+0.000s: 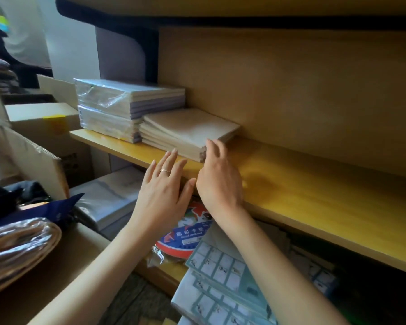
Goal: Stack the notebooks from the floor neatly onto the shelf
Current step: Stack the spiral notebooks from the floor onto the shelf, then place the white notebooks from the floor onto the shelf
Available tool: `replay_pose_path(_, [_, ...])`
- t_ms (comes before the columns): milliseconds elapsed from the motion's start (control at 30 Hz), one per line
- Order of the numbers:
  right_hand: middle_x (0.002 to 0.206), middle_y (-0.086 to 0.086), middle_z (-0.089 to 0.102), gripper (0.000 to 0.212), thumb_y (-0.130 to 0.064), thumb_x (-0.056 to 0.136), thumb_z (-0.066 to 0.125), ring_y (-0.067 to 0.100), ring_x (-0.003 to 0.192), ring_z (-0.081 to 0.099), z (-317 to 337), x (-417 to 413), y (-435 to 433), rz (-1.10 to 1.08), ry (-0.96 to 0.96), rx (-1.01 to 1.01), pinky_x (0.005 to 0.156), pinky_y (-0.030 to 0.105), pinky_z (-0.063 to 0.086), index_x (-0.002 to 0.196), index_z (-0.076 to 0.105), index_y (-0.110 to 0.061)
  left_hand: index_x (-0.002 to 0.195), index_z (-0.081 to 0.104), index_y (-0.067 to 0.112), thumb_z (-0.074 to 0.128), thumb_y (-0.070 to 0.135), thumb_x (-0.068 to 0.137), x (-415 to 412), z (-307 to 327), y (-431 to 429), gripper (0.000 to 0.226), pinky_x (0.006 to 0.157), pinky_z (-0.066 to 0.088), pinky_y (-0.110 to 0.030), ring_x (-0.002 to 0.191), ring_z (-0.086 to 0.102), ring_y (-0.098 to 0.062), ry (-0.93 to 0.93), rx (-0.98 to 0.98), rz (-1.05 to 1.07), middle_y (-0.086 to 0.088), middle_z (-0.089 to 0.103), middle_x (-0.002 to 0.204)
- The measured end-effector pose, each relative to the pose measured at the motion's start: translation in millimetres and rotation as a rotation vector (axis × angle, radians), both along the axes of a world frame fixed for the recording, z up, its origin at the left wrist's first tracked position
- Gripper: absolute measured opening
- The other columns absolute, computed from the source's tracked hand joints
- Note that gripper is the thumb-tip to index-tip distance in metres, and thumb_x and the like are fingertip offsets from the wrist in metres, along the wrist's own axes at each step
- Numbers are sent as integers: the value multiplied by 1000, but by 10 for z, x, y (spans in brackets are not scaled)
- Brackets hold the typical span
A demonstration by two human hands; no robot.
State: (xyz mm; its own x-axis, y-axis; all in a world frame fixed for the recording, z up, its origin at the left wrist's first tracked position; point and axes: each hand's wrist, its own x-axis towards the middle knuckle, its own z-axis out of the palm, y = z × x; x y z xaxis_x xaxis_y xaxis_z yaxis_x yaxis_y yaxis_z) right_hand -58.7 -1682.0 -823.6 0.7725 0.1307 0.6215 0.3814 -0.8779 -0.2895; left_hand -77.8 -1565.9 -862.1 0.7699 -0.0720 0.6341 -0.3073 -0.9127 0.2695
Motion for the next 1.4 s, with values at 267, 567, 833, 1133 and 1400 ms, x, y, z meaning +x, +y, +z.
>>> replay_pose_path(267, [91, 5, 62, 22, -2, 77, 49, 23, 87, 58, -991, -740, -642, 555, -174, -102, 75, 33, 49, 88, 66, -9, 100, 60, 15, 44, 27, 84, -785, -778, -56, 25, 80, 42, -29, 95, 55, -19, 103, 163, -268, 0, 60, 106])
replay_pose_path(567, [76, -14, 59, 26, -6, 83, 48, 9, 73, 56, -1875, -1042, -1184, 263, 648, 0, 64, 26, 38, 73, 67, -20, 134, 37, 27, 53, 43, 89, -1337, -1735, -124, 51, 88, 41, -26, 121, 47, -16, 912, 268, -220, 5, 41, 138])
replay_pose_path(833, [61, 8, 70, 30, -8, 82, 39, 18, 52, 67, -1981, -1298, -1277, 49, 1112, -179, 62, 30, 57, 76, 68, -6, 143, 17, 21, 76, 40, 72, -1757, -2265, 20, 94, 97, 42, -32, 127, 37, -20, 1152, 82, -75, 0, 19, 148])
replay_pose_path(1133, [102, 17, 67, 65, -59, 92, 38, 24, 56, 67, -2517, -1616, -1200, -98, 1768, -75, 46, 26, 55, 128, 48, -7, 142, 15, 16, 81, 46, 63, -1720, -2434, 51, 107, 103, 34, -39, 134, 22, -29, 1104, 76, -38, -7, 19, 146])
replay_pose_path(1400, [113, -1, 46, 51, -26, 86, 66, 15, 84, 60, -2784, -2077, -903, -427, 1353, 596, 51, 34, 58, 118, 31, -10, 130, 32, 5, 83, 38, 63, -1708, -2482, -26, 91, 108, 26, -39, 129, 21, -29, 1061, -245, 32, -12, 22, 137])
